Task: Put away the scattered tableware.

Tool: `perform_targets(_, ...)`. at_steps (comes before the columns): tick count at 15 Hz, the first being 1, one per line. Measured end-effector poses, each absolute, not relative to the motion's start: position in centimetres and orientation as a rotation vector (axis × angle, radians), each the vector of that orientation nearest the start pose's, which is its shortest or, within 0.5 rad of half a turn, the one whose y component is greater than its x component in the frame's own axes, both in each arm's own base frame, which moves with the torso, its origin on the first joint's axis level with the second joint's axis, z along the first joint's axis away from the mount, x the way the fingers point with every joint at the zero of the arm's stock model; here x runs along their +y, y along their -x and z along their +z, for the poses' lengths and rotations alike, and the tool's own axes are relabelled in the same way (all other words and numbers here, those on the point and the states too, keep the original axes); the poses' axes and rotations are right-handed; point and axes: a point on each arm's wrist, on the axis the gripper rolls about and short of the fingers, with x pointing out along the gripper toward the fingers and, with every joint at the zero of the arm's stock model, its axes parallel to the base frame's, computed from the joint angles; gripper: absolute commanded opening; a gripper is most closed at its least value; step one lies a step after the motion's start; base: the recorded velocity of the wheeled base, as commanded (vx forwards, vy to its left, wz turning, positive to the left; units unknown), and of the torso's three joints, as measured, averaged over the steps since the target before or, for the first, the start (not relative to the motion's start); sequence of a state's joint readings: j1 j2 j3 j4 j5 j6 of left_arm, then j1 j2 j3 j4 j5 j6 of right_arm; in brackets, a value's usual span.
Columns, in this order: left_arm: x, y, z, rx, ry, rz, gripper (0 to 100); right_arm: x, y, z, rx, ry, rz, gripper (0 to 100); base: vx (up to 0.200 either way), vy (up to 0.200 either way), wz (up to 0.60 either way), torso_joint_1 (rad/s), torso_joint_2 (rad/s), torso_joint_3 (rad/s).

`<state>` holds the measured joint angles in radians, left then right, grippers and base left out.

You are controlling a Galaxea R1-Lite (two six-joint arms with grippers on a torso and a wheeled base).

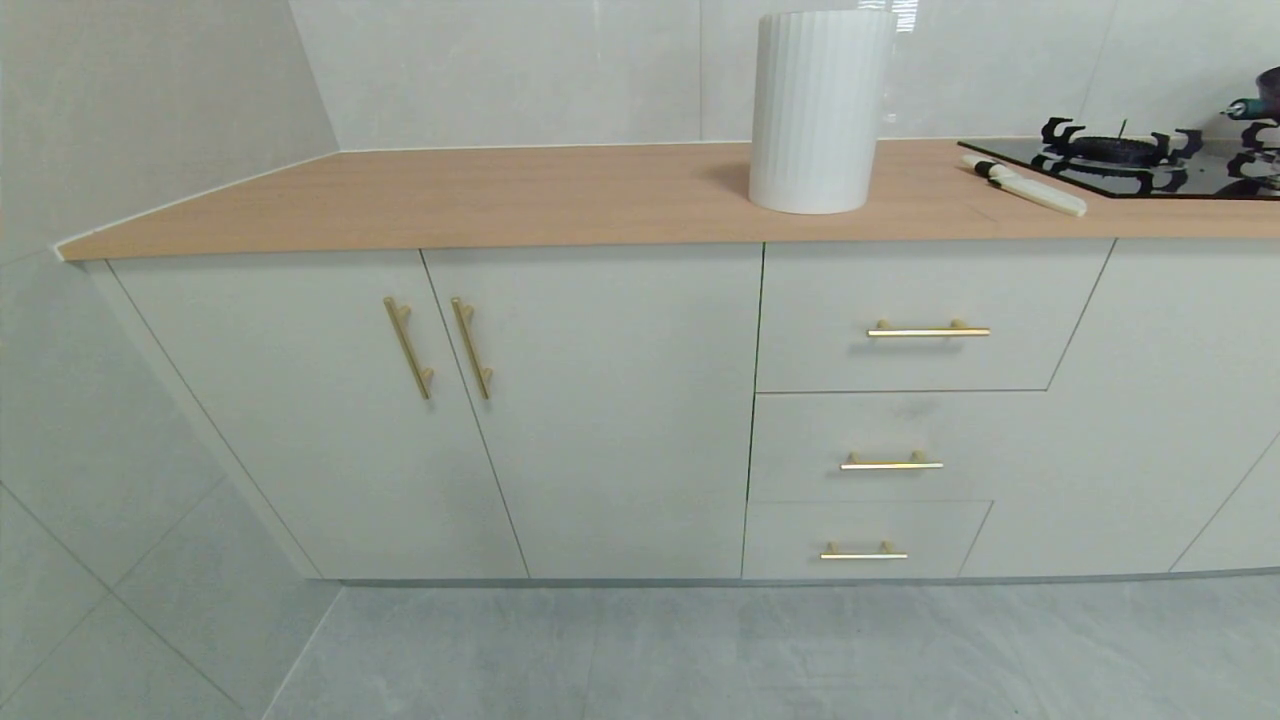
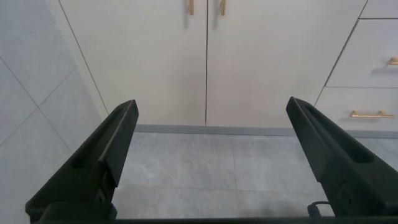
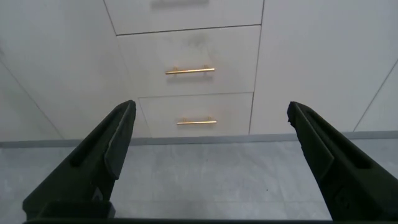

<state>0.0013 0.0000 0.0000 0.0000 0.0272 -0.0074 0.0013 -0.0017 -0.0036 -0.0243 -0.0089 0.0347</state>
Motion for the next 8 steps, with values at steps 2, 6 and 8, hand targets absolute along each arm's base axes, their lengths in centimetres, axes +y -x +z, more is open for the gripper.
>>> perform_targets(2,0.06,2.28,7.55,0.0,0.007,0.028,100,-0.06,2.31,7.62,-0.006,0.023,-0.026,100,0.0,0.0,0.0,0.0,0.0,0.0)
perform_targets(6,0.06,2.28,7.55,0.0,0.006,0.029,100,-0.07,2.31,7.59,-0.004,0.01,-0.028,100,0.0,0.0,0.0,0.0,0.0,0.0)
perform_targets(8,0.06,2.28,7.55,0.0,0.006,0.029,100,-0.07,2.31,7.57,-0.003,0.009,-0.028,100,0.0,0.0,0.0,0.0,0.0,0.0)
